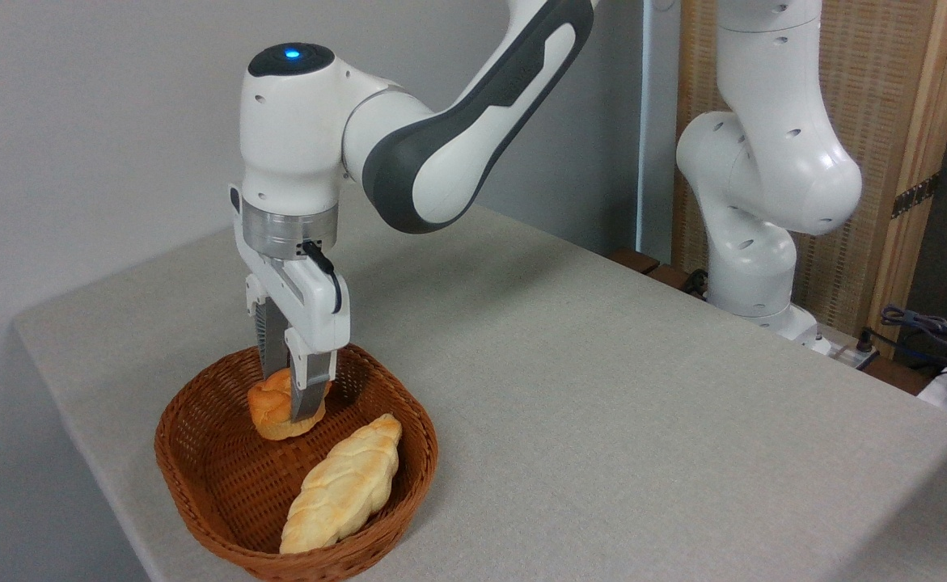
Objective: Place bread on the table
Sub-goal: 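Close the gripper around the orange bun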
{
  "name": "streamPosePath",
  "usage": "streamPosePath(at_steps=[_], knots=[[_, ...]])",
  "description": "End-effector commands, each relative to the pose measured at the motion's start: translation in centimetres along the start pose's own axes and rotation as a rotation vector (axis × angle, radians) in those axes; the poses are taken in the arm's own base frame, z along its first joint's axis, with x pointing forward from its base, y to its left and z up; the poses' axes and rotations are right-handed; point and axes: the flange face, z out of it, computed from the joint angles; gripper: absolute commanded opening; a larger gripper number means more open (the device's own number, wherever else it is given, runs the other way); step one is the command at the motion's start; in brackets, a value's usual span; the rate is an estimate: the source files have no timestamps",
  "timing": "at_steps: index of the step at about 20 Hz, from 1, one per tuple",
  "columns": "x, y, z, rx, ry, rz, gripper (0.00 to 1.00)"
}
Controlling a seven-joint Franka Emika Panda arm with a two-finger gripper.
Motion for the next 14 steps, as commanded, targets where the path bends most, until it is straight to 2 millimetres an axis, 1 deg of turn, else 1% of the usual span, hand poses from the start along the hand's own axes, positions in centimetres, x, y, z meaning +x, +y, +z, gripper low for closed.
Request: streamPosePath(at_steps=[1, 7, 8, 12, 13, 14], knots=[[-0.14, -0.01, -0.08, 0.010, 0.016, 0.017, 0.37], [-0.17, -0.15, -0.34, 0.012, 0.019, 0.012, 0.37], [-0.15, -0.14, -0.52, 0.013, 0.022, 0.011, 0.36], [-0.20, -0.20, -0.61, 0.014, 0.022, 0.011, 0.35], [-0.14, -0.21, -0.76, 0.016, 0.023, 0.013, 0.34], [-0.08, -0.23, -0.92, 0.017, 0.027, 0.011, 0.31]])
